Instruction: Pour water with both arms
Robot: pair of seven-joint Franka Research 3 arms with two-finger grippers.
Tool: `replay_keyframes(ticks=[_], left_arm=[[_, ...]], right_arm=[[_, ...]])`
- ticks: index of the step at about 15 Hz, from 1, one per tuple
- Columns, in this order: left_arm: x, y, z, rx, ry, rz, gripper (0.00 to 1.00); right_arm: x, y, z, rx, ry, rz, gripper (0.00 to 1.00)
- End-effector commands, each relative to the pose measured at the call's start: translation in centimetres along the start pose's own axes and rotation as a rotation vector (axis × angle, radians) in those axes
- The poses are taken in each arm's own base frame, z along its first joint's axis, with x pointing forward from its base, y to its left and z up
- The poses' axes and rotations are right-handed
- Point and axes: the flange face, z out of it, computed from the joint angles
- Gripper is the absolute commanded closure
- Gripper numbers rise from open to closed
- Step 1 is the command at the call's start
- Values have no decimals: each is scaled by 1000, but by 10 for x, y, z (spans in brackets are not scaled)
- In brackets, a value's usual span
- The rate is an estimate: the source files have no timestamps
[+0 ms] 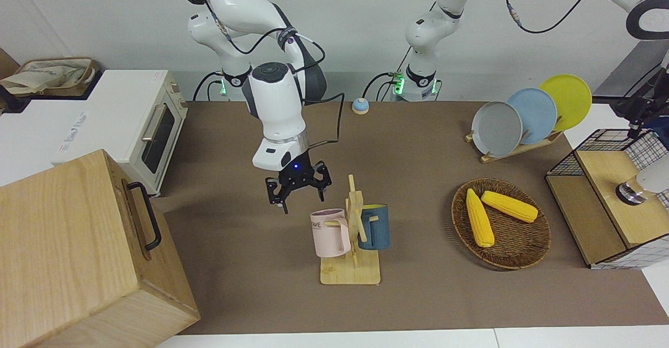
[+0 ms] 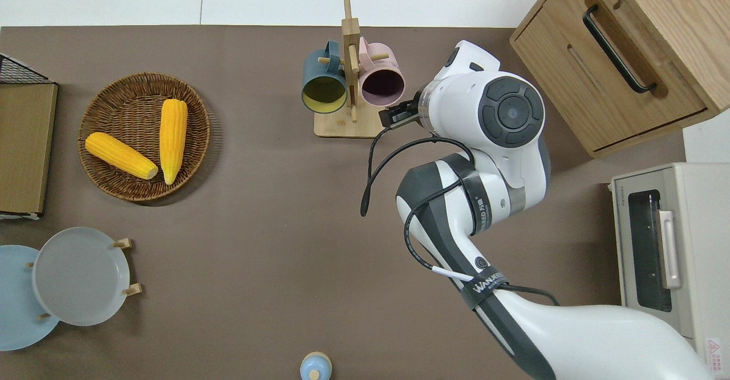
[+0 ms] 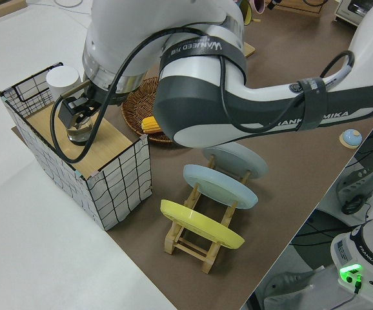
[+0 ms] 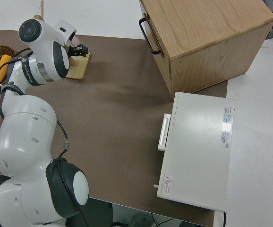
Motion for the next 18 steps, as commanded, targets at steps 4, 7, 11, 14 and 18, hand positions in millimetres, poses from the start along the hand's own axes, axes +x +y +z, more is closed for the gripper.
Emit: replay_keyframes(ticks=[4,7,11,14,18], left_arm=[[-4,-25,42,-33,199,-78,5],[5,-20,50,-14,247,-99,5],[14,-7,60,-12,268,-100,2],[13,-4,65,-7,267,-87,2],[10,-3,75,1,263,-63,5]], right_arm=[[16,2,10,-12,65,-60,226],[20,0,8,-12,94,-79,581],[22,0,7,-13,105,-80,896],[22,0,8,-13,110,-80,1000],[22,1,8,-13,108,-78,1000]])
